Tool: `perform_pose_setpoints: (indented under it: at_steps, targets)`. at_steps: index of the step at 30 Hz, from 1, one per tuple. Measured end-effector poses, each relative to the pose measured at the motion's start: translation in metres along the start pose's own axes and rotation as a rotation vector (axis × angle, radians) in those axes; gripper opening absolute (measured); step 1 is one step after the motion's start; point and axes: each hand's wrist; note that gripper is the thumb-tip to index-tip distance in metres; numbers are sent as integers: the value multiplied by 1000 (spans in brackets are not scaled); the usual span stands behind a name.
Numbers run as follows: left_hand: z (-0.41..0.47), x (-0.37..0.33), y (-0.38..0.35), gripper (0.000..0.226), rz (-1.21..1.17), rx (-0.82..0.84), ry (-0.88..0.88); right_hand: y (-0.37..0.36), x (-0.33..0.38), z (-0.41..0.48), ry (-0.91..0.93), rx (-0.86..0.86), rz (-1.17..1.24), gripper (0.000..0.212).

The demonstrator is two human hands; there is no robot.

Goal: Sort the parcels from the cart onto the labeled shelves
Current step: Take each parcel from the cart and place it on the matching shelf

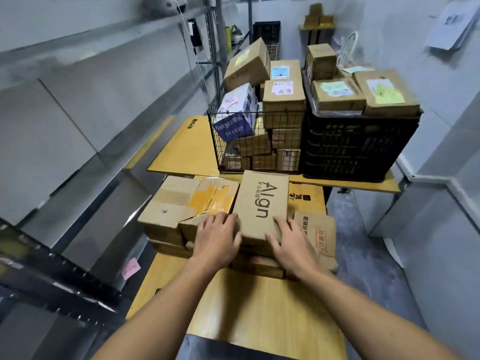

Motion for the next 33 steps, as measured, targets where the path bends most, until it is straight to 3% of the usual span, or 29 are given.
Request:
perform_pose_setpoints:
  at_steps: [9,16,22,26,29,33]
  targets:
    - [1,2,-21,52,-113,-85,31,-15,-17,6,13,-75,307,44]
    - [-3,-8,-22,51,-178,-131,-78,-16,-26,3,54,-136,482,39]
    - [-7,-16,-6,46,-749,-208,-206,-6,-30,-4,105,-166,668,38]
    - [-11,-17,-8,38,-1100,-251,-199,6,-28,-14,162,-214,814,44]
    - [-10,-17,-9,34,-1207,-282,-155,13,-30,-21,201,-246,862,45]
    - [-11,-18,-2,37,-1148,-254,-150,24,-24,-32,282,-273,891,46]
Point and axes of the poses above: each hand's wrist, its own z-axis towards the middle knuckle, its own y-axis out of the back of the hand, x = y × z, and after that the axes turned 15 degrees about x, right-handed
